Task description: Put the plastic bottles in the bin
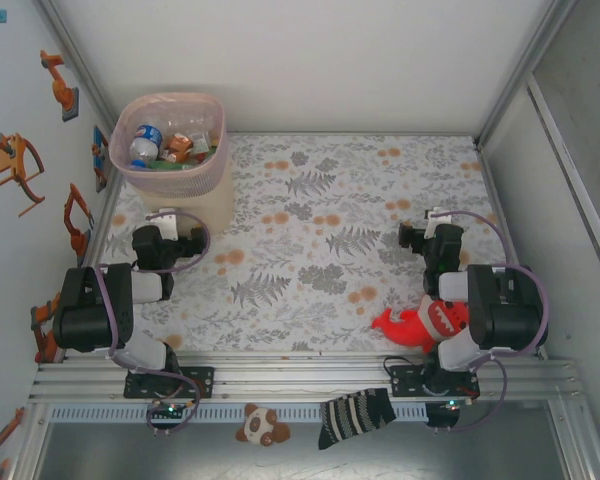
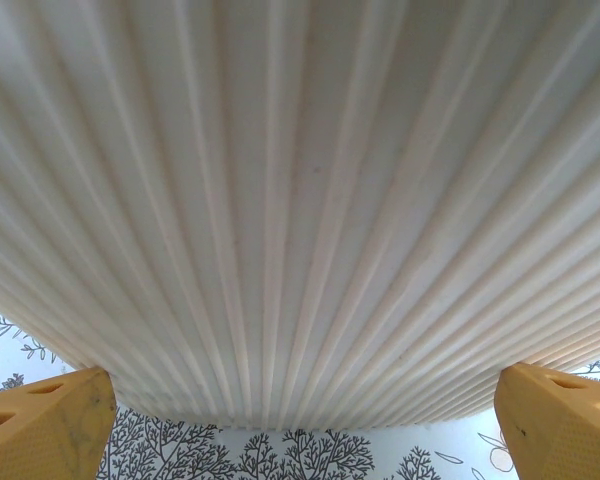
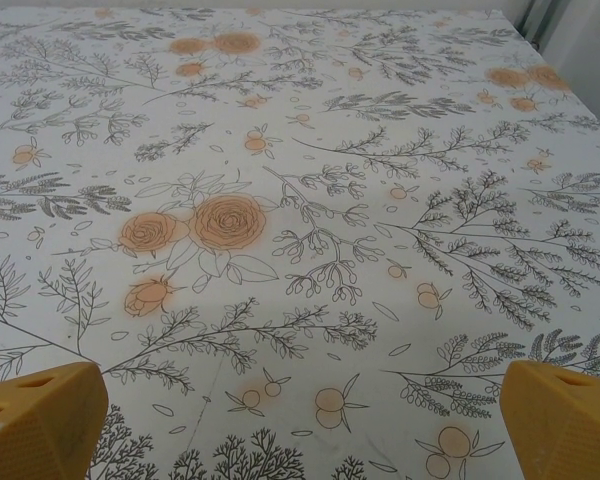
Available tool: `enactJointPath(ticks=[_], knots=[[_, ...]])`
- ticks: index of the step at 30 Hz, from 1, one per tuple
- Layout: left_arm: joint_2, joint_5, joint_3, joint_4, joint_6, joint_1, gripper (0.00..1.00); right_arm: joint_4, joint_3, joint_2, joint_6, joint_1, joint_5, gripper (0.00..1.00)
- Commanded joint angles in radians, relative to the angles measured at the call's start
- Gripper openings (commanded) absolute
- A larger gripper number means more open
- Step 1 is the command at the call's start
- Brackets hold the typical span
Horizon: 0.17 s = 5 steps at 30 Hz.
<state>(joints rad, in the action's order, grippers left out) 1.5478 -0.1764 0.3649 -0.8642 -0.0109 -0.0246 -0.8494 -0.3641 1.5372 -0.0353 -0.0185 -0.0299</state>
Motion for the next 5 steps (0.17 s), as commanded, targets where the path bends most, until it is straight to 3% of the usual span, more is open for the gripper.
enactJointPath(ticks=[1,5], knots=[[-0.007,0.01,0.024,-0.009,0.005,0.006,0.97,-0.007,-0.026,0.006,-0.02,-0.012,-0.007,0.99],[-0.008,0.01,0.024,-0.01,0.005,0.006,0.97,-0.001,-0.03,0.005,-0.023,-0.017,-0.006,0.99]])
